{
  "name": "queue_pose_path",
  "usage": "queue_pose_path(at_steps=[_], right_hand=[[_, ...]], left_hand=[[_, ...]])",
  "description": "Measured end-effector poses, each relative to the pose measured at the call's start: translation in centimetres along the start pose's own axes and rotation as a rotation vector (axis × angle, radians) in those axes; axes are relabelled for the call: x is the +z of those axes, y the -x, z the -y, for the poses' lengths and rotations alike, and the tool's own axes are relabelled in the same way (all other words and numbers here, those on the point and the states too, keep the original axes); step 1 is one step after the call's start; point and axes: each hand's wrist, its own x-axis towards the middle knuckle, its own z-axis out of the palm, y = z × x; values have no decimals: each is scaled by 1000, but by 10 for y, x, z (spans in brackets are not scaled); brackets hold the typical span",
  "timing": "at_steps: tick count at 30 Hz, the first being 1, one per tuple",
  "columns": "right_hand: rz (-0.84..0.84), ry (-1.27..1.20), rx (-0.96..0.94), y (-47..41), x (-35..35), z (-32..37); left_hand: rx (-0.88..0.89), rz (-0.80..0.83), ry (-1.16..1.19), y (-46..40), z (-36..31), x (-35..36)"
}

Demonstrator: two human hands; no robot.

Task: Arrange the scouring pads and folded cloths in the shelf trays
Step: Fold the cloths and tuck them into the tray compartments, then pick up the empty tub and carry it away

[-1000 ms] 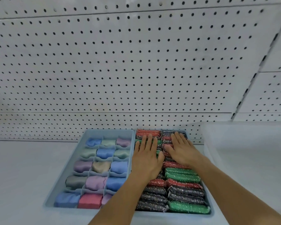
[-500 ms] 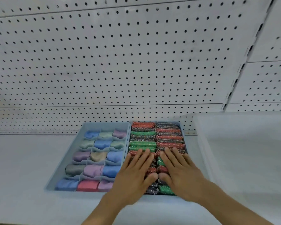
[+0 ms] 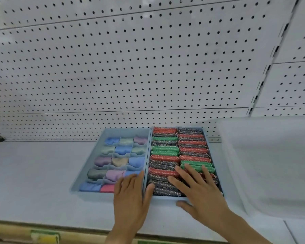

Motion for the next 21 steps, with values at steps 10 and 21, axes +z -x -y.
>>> queue_pose_path(at_steps=[10, 21], right_hand=[[41, 25, 16, 6, -4, -8], [-167, -89, 745, 54, -58, -41]], left_hand=[[77, -17, 81, 1, -9, -1], [268, 144, -82, 5, 0, -3]])
